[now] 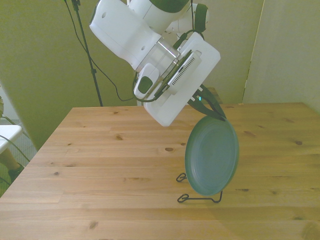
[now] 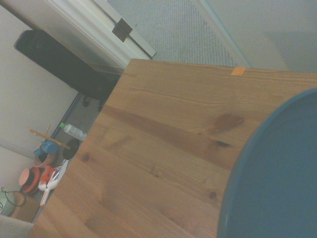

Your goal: Load the plate

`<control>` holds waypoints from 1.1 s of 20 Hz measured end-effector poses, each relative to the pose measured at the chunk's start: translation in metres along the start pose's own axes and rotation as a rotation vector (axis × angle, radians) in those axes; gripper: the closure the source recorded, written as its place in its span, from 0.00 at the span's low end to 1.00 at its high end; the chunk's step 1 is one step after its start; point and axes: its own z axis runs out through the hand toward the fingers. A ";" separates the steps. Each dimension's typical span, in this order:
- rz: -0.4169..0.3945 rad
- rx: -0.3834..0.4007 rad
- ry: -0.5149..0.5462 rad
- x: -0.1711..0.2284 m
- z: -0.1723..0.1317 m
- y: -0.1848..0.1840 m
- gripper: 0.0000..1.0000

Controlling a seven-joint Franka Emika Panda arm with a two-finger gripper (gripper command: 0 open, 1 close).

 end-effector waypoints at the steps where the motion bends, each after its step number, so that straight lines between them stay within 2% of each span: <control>1: 0.007 0.000 -0.006 -0.001 0.004 0.003 1.00; 6: 0.029 0.006 -0.017 -0.002 0.027 0.015 1.00; 12: 0.022 0.066 -0.014 -0.006 0.028 0.023 1.00; 22: 0.019 0.091 -0.015 -0.006 0.030 0.034 1.00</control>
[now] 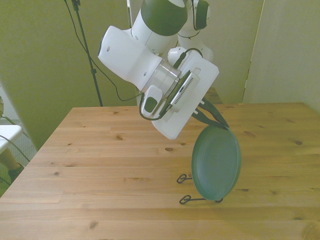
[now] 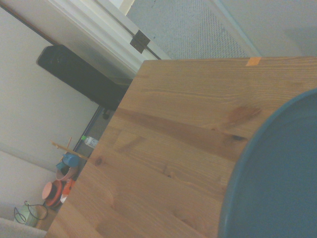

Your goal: Load the plate

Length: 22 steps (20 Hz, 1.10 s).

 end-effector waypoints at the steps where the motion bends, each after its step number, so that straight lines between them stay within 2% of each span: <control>1: 0.001 0.000 0.001 0.000 -0.001 0.001 1.00; 11: 0.018 0.001 0.014 0.003 -0.008 0.011 1.00; 12: 0.020 0.000 0.014 0.003 -0.008 0.013 0.00; 22: 0.023 -0.001 0.017 0.004 -0.009 0.015 0.00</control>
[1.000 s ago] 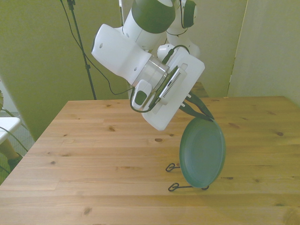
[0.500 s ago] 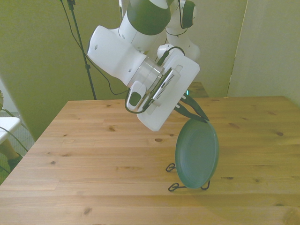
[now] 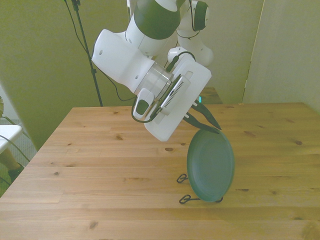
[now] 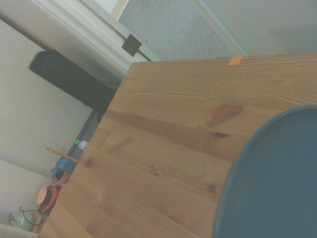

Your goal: Load the plate

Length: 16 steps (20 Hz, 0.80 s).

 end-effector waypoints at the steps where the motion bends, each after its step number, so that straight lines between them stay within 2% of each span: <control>1: 0.000 0.000 0.000 0.000 0.000 0.000 0.00; 9: -0.017 0.001 0.016 -0.011 -0.012 -0.007 0.00; 13: -0.063 -0.009 0.091 -0.039 -0.025 -0.018 0.00; 16: -0.115 -0.049 0.179 -0.064 -0.020 -0.028 0.00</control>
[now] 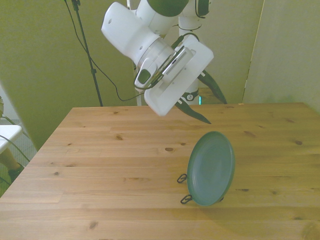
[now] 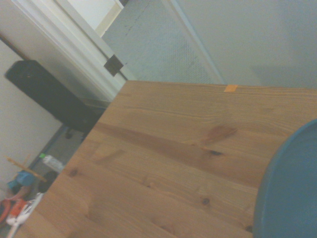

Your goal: Load the plate

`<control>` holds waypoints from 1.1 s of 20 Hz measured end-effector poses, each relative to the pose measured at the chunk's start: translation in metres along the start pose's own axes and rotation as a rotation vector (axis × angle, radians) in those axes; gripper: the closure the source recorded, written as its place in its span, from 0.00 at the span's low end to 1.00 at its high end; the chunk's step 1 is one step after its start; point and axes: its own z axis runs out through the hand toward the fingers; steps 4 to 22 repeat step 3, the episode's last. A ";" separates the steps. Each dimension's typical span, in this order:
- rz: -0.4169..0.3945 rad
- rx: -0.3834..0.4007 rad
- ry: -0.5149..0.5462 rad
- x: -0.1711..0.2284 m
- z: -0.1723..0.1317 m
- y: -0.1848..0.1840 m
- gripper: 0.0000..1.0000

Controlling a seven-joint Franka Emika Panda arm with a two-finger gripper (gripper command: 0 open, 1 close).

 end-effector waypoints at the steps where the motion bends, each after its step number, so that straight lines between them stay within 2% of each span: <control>1: -0.018 -0.024 0.036 -0.008 0.004 -0.003 0.00; 3: -0.048 -0.079 0.093 -0.025 0.016 -0.003 0.00; 22: -0.048 -0.079 0.093 -0.025 0.016 -0.003 0.00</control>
